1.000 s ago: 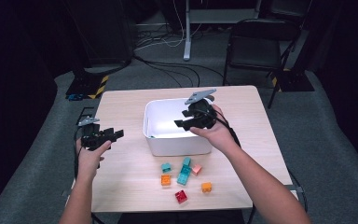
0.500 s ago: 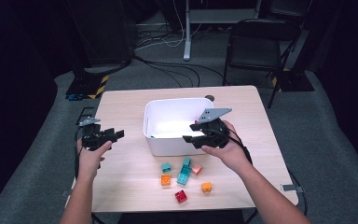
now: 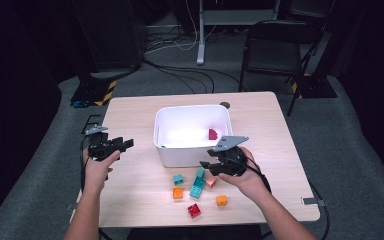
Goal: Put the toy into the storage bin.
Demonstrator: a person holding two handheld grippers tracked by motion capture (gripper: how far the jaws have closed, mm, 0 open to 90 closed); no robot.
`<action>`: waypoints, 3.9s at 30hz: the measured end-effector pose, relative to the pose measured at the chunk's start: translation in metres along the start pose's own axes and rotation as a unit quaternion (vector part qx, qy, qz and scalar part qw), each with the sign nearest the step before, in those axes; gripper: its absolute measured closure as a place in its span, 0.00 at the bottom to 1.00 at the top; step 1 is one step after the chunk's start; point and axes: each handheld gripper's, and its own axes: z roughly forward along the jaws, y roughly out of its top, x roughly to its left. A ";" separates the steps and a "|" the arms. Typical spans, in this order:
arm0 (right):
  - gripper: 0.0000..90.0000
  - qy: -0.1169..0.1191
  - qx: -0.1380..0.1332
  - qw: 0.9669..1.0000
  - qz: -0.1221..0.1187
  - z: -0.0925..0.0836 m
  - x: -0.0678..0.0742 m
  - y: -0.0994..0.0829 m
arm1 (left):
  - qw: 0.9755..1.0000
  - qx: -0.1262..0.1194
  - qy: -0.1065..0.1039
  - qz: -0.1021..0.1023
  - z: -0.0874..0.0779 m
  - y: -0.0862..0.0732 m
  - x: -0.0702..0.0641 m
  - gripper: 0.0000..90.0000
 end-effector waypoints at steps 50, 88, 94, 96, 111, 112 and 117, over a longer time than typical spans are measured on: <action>0.64 -0.004 0.087 0.996 0.021 0.056 0.001 -0.080 | 1.000 0.004 -0.004 0.006 0.007 0.002 -0.002 0.47; 0.65 0.042 0.059 0.997 0.020 0.016 0.007 -0.027 | 1.000 0.004 -0.003 0.006 0.007 0.002 -0.002 0.47; 0.65 0.056 0.056 0.997 0.024 0.003 0.001 -0.011 | 1.000 0.004 -0.003 0.005 0.006 0.002 -0.003 0.47; 0.65 0.061 0.054 0.996 0.025 -0.002 0.000 -0.005 | 1.000 0.005 -0.003 0.004 0.006 0.002 -0.002 0.47; 0.65 0.079 0.038 0.996 0.016 -0.028 -0.012 0.041 | 1.000 0.006 -0.004 0.005 0.007 0.002 -0.002 0.47; 0.65 0.078 0.038 0.996 0.019 -0.029 -0.012 0.043 | 1.000 0.006 -0.003 0.006 0.007 0.002 -0.002 0.47; 0.65 0.064 0.033 0.997 0.008 -0.026 -0.018 0.057 | 1.000 0.004 -0.003 0.006 0.007 0.002 -0.002 0.47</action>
